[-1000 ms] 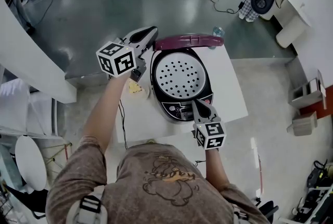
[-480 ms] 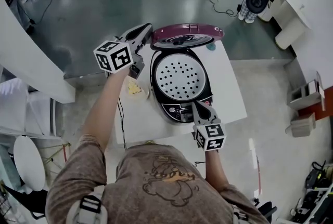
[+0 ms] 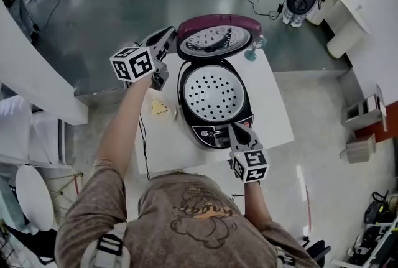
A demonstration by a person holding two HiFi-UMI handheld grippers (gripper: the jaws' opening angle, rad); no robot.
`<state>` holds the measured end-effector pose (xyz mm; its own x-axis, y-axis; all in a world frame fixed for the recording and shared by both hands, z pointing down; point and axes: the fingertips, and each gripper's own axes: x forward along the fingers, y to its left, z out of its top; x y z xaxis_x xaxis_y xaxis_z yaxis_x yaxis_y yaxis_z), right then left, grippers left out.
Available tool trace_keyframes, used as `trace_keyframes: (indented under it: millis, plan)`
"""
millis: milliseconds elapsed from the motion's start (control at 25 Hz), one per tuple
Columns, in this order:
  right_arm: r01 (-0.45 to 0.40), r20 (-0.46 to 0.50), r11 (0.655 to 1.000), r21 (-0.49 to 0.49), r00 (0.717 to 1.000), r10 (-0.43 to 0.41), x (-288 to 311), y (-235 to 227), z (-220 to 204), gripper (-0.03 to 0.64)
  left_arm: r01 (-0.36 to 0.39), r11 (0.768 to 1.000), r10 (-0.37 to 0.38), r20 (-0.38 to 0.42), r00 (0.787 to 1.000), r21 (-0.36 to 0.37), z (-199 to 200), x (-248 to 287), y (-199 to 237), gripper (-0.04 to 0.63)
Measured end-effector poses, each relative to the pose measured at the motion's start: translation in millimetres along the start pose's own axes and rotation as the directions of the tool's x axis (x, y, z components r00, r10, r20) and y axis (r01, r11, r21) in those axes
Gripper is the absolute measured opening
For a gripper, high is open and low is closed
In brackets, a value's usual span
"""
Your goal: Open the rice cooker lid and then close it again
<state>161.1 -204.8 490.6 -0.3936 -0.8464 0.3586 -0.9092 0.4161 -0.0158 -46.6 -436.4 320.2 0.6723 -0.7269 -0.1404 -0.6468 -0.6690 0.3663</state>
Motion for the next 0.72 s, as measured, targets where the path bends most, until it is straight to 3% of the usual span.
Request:
trace_keyframes:
  millis: [320,720]
  plan:
    - [0.005,0.000,1.000,-0.003,1.000,-0.005,1,-1,-1,0.005,-0.001,1.000,0.001,-0.004,1.000,-0.023,-6,3,11,0.021]
    - [0.005,0.000,1.000,0.000,1.000,-0.005,1,-1,-1,0.005,0.048,0.994,-0.050,0.019,0.999,0.093,5,-4,-3,0.032]
